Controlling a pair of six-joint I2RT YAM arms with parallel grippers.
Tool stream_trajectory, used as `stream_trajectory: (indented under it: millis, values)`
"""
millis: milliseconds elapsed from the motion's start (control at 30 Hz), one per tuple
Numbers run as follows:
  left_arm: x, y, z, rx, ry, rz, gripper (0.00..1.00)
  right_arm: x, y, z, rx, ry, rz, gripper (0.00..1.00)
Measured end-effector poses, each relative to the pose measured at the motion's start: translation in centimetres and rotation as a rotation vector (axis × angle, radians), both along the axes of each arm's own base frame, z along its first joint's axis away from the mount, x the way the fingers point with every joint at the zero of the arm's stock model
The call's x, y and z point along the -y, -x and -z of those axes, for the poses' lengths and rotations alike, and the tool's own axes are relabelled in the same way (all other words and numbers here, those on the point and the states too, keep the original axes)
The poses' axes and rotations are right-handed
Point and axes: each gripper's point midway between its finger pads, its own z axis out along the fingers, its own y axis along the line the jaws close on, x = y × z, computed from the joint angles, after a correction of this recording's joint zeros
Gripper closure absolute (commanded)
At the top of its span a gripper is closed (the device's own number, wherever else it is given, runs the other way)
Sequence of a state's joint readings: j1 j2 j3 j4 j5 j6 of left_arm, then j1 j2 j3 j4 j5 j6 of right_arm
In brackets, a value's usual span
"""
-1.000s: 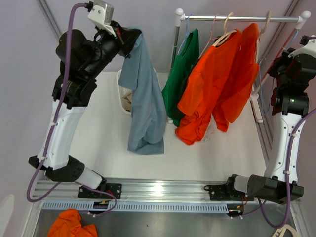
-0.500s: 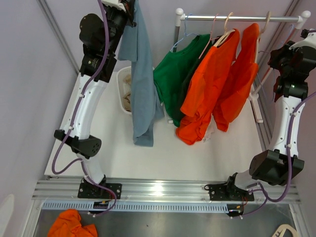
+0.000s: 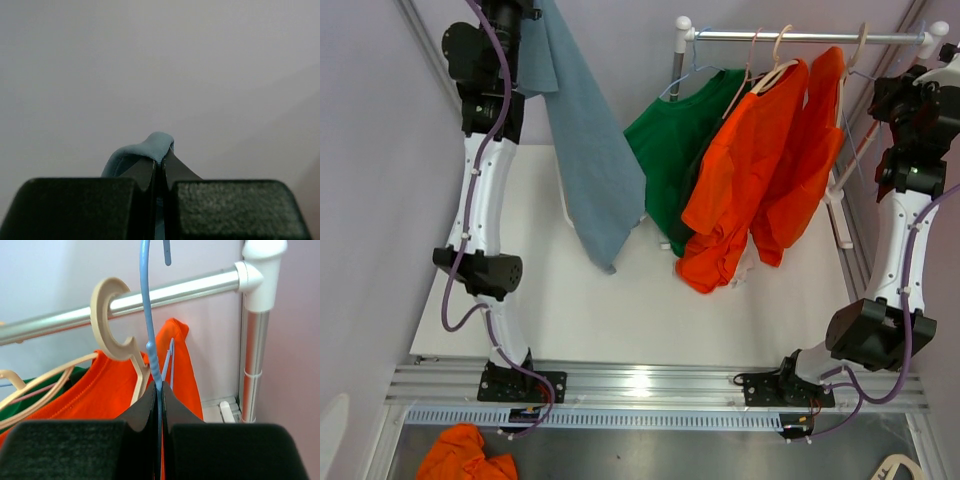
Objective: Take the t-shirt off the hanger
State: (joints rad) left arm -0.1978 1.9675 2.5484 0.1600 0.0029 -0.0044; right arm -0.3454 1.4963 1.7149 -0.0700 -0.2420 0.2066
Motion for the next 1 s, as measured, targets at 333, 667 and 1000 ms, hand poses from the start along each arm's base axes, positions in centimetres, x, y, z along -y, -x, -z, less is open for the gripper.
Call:
stream_trajectory:
  millis: [333, 667, 1000]
  values:
    - [0.4, -12.1, 13.2, -0.242, 0.089, 0.053, 0.99, 0.8, -3.2, -1.2, 0.035, 0.039, -0.022, 1.00]
    - [2.6, -16.7, 25.0, -0.548, 0.117, 0.120, 0.99, 1.8, -6.7, 0.7, -0.005, 0.030, -0.039, 1.00]
    - [7.7, -14.6, 34.3, -0.882, 0.184, 0.195, 0.99, 2.7, -7.2, 3.7, -0.083, -0.001, -0.002, 1.00]
